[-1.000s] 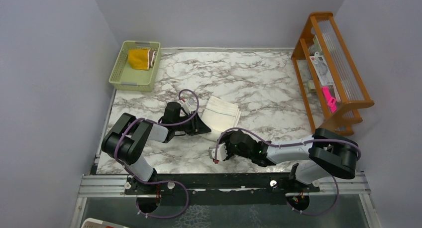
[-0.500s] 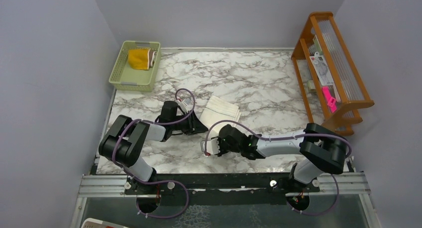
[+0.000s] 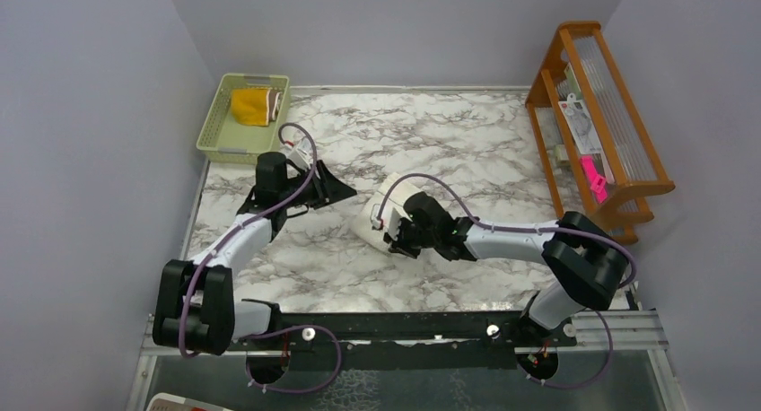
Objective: Roll the towels
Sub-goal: Roll the towel at the center of the board.
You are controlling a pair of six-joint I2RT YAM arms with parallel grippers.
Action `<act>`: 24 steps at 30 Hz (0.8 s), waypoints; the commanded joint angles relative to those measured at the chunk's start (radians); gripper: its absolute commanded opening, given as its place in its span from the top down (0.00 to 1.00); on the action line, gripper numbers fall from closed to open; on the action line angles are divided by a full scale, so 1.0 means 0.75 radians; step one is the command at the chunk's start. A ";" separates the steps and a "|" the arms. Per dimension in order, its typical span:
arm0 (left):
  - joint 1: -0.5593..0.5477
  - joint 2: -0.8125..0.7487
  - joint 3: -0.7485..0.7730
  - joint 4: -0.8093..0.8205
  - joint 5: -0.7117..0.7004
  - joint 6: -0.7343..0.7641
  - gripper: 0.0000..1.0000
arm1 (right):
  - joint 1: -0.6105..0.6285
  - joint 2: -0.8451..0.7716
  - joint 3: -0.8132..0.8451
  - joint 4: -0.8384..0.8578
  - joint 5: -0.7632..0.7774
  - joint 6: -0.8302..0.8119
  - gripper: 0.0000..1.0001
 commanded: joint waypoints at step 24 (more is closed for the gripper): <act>-0.255 0.121 0.051 0.117 -0.048 -0.053 0.57 | -0.637 0.375 -0.378 1.177 -1.020 1.859 0.99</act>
